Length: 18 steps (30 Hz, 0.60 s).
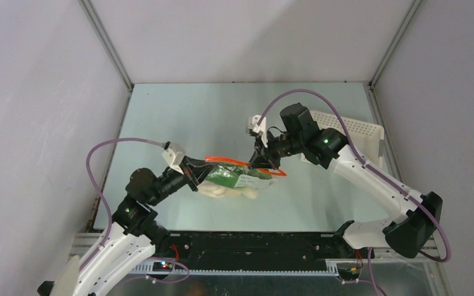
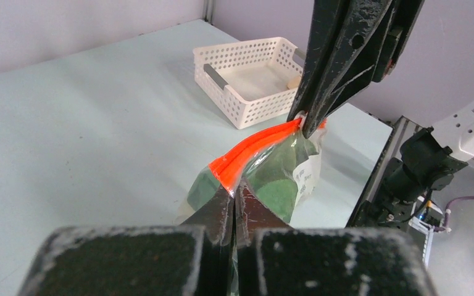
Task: Place the food in the zip-top bag and seal the zipper
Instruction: Zip the zipper food storage bag at the center of the board.
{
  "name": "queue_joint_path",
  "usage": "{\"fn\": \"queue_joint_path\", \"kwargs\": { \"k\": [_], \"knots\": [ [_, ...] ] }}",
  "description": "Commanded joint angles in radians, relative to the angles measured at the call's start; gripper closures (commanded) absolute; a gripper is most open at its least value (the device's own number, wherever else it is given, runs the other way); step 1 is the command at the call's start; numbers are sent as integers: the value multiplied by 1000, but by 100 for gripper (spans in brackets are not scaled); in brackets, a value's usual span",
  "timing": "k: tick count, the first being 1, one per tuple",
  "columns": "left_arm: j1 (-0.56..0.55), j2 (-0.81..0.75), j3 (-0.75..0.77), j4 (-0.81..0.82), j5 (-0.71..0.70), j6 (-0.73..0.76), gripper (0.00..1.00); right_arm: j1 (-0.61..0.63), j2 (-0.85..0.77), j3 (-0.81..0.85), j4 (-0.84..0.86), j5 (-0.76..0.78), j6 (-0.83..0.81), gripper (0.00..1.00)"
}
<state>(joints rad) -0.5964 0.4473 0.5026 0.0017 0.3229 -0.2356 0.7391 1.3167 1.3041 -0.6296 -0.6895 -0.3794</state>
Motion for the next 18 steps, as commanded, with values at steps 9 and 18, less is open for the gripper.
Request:
{"fn": "queue_joint_path", "kwargs": {
  "k": [9,18],
  "knots": [
    [8,-66,-44,134,-185,16,100,-68,-110,-69,-86,74,-23,100],
    [9,-42,-39,117,-233,23,100,-112,-137,-95,-156,121,-56,100]
  ]
}}
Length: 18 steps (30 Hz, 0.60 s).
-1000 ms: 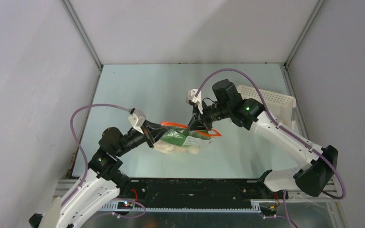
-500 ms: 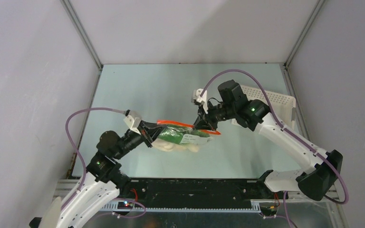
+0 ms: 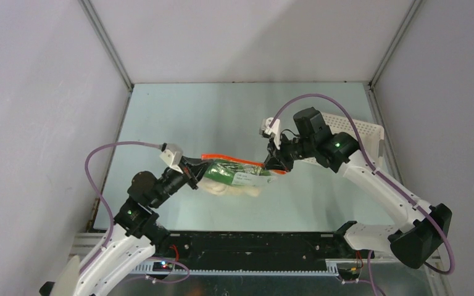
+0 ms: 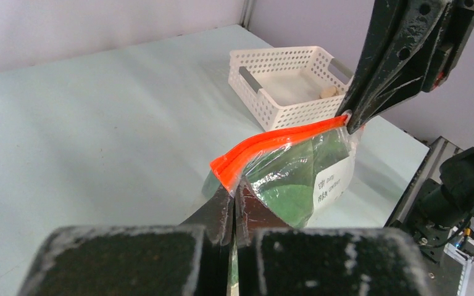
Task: Place the food in the zip-top bag and seal the zipper
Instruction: Zip the zipper food storage bag at the center of the board.
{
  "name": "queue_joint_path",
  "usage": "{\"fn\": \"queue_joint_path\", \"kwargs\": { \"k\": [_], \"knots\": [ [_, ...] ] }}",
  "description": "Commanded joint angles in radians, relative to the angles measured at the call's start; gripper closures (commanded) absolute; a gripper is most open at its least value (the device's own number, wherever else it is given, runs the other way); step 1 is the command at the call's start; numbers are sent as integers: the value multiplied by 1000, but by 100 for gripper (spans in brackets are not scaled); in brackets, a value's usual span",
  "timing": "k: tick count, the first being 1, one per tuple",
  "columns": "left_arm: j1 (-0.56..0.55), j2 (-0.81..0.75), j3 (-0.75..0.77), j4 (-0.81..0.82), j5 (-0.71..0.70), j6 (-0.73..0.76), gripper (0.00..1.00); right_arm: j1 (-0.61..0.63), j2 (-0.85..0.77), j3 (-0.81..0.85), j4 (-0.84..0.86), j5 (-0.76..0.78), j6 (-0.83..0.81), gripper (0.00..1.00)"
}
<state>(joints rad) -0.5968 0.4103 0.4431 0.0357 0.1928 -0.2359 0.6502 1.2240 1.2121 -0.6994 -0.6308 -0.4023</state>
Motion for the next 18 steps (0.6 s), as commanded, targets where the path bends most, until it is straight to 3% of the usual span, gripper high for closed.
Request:
{"fn": "queue_joint_path", "kwargs": {
  "k": [1,18],
  "knots": [
    [8,-4,23,81,-109,24,100,-30,-47,-3,-89,66,-34,100],
    [9,-33,26,71,-189,52,100,-102,-101,-3,-134,99,-78,100]
  ]
}}
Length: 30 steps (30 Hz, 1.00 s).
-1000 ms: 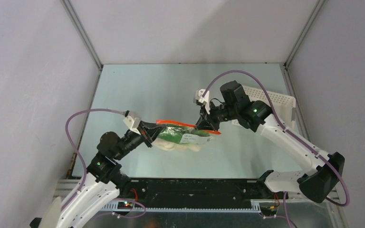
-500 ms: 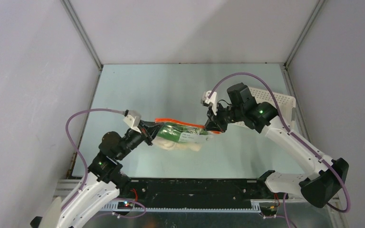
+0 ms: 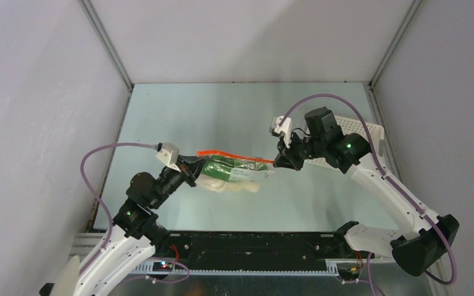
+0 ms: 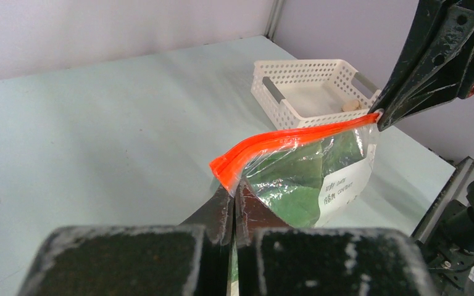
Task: Place the food in the zip-top bag and seal the zipper
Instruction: Zip the zipper food storage bag at the center of the board, then place the zipper food storage bag at the center of the board.
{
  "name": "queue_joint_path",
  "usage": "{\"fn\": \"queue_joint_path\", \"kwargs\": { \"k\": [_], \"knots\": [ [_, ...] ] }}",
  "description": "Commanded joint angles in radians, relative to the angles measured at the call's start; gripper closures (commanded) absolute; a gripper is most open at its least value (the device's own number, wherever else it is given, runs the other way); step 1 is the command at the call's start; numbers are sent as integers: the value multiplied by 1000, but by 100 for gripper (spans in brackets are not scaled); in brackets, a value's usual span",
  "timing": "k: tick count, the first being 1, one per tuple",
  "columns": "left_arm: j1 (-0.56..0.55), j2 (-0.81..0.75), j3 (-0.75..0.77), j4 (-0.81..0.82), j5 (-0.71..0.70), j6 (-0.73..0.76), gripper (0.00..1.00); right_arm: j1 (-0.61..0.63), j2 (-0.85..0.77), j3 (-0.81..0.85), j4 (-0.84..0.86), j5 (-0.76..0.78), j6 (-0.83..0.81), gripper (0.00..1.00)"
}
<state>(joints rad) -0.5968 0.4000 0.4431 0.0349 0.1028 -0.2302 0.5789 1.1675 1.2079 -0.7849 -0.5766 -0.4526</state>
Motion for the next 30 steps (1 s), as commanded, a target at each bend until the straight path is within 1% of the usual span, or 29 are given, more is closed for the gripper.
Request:
{"fn": "queue_joint_path", "kwargs": {
  "k": [1,8,14,22,27,30],
  "knots": [
    [9,-21,26,71,-99,48,100,-34,-46,2,-47,45,-29,100],
    [8,-15,32,76,-137,56,100,-62,-71,0,-16,55,-8,100],
    [9,-23,43,72,-152,65,100,-79,-107,-25,63,36,21,100],
    [10,-53,55,36,-222,76,100,-82,-103,-26,120,39,59,100],
    [9,-53,69,33,-232,73,100,-84,-93,-25,179,8,91,100],
    [10,-53,80,31,-248,83,100,-85,-91,-26,209,29,112,100]
  ]
}}
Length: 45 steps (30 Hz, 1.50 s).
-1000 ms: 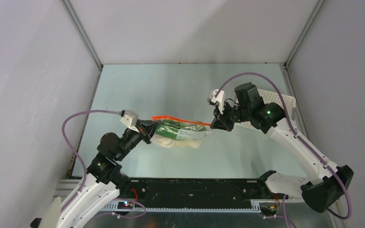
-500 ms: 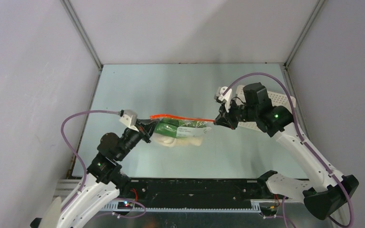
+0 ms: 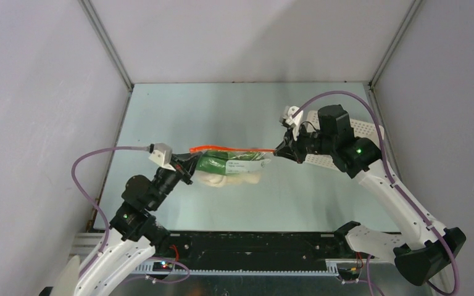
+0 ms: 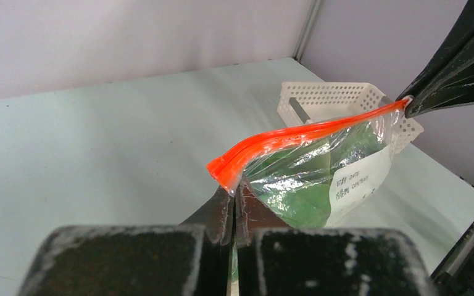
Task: Place the food in the zip-top bag and seal the zipper
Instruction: Place the zipper food storage bag at the center of the board.
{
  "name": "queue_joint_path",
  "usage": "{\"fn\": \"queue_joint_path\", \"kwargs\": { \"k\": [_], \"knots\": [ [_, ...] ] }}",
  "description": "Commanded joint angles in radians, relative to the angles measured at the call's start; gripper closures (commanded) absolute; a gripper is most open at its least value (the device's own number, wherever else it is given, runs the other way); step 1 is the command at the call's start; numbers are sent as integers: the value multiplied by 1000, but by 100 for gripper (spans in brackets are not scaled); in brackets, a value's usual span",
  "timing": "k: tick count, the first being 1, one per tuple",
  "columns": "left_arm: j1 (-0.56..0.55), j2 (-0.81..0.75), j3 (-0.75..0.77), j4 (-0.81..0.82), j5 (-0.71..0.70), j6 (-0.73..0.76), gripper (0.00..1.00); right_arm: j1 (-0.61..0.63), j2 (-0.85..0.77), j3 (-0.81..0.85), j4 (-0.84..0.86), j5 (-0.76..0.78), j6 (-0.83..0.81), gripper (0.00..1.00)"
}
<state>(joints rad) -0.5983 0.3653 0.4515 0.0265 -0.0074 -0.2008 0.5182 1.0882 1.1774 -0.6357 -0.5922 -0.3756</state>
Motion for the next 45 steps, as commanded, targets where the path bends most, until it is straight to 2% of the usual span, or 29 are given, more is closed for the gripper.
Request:
{"fn": "queue_joint_path", "kwargs": {
  "k": [1,10,16,23,34,35,36,37,39,45],
  "knots": [
    [12,-20,75,39,-146,56,100,-24,-13,5,69,49,40,100],
    [13,42,98,68,-194,58,100,-36,-6,5,124,62,76,100],
    [47,247,181,102,-224,34,100,-80,39,6,226,31,199,100],
    [201,444,213,232,-11,-91,100,-165,137,9,321,-5,250,100],
    [340,827,399,345,217,-120,100,-286,386,85,470,-81,329,100],
    [347,873,415,346,257,-123,95,-289,401,90,484,-81,347,100],
    [359,895,450,341,271,-132,84,-296,432,102,510,-81,358,100],
    [367,932,472,320,296,-134,28,-301,459,108,540,-76,392,100],
    [371,977,531,291,299,-138,4,-316,508,148,576,-57,442,100],
    [376,1023,621,274,290,-140,0,-355,685,309,536,-20,471,100]
  ]
}}
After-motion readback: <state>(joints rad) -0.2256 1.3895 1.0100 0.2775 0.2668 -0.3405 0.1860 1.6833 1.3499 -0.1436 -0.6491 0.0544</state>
